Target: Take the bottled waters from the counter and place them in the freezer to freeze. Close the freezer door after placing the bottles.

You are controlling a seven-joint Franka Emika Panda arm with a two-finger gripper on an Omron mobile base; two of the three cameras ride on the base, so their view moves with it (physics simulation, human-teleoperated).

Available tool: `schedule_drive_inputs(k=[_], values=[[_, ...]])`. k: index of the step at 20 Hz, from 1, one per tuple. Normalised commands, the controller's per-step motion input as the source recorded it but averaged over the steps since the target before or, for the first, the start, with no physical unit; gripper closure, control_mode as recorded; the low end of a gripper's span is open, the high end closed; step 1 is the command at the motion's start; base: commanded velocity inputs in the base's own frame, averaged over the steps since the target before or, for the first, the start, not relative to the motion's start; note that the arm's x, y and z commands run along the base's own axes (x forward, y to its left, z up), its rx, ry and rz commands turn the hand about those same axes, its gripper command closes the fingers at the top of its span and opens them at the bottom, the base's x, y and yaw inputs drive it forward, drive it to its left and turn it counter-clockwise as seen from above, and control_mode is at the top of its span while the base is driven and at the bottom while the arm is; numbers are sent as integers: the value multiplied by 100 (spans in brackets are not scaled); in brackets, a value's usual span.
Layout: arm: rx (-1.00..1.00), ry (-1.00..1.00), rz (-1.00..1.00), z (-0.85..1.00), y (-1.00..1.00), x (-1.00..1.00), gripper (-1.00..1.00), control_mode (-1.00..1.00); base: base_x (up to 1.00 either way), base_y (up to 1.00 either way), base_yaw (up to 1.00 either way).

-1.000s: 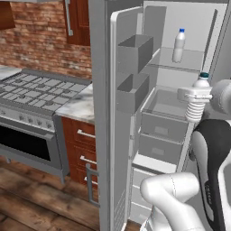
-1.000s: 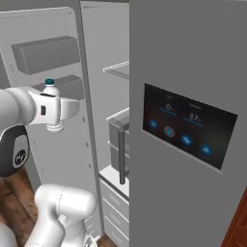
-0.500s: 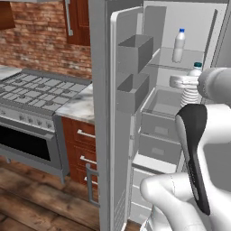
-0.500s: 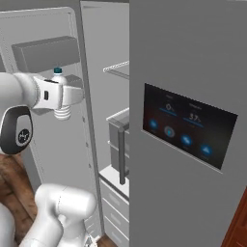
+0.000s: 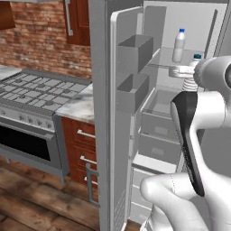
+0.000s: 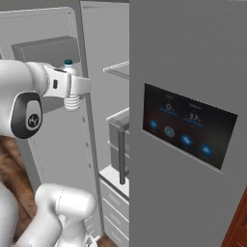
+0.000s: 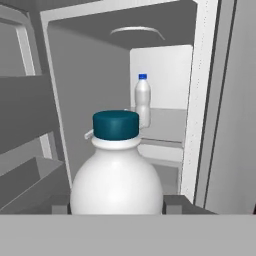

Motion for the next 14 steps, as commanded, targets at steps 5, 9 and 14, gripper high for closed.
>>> schedule_drive_inputs(k=[5, 9, 14], values=[[0, 0, -7, 3, -16, 31, 100, -100, 0, 0, 0], [0, -1, -3, 0, 0, 27, 100, -100, 0, 0, 0], [0, -1, 0, 0, -1, 20, 100, -100, 0, 0, 0]])
